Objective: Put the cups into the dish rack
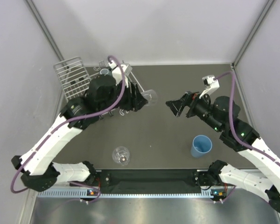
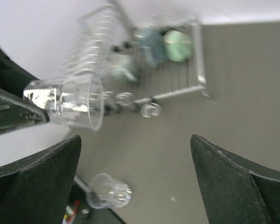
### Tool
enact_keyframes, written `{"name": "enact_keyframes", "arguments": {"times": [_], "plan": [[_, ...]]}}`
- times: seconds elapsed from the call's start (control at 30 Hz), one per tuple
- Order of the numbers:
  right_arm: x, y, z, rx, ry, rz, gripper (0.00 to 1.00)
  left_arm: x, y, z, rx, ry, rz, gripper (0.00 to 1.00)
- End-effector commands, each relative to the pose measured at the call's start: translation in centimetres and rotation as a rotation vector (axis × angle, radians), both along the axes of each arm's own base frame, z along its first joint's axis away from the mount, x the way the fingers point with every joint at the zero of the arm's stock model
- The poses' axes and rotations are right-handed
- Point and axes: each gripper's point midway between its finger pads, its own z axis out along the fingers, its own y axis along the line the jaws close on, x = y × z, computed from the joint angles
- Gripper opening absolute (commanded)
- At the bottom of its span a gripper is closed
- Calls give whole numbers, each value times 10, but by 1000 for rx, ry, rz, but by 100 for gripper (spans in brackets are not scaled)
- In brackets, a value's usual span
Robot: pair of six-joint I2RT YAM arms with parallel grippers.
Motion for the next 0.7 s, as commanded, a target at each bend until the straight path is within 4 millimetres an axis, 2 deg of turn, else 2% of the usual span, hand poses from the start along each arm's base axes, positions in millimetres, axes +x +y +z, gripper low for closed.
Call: {"name": "enact_keyframes", "arguments": {"times": [0.0, 0.03, 0.07, 0.13, 0.2, 0.37, 0.43, 0.47, 0.57, 0.63, 0.67], "plan": [[14, -45, -28, -167, 84, -225, 100, 27, 11, -23, 62, 81, -2, 0], [13, -46, -30, -174, 89, -225, 100, 35, 13, -27, 61, 100, 7, 0], [11, -49, -33, -190, 101, -226, 100, 55, 23, -37, 68, 131, 53, 0], [8, -52, -36, -204, 108, -226, 100, 69, 28, -42, 63, 153, 64, 0], [6, -56, -42, -224, 112, -232, 100, 92, 38, -54, 84, 177, 126, 0], [2, -63, -53, -260, 121, -233, 100, 137, 52, -91, 214, 243, 292, 0], [1, -64, -57, -274, 127, -232, 100, 151, 67, -98, 283, 253, 398, 0], [0, -64, -59, -280, 129, -223, 100, 160, 71, -111, 309, 290, 459, 0], [-2, -65, -65, -295, 137, -218, 100, 175, 90, -124, 379, 326, 615, 0], [-3, -65, -68, -299, 138, -218, 100, 182, 93, -126, 395, 335, 653, 0], [-3, -66, -67, -303, 133, -217, 100, 185, 96, -137, 423, 358, 677, 0]]}}
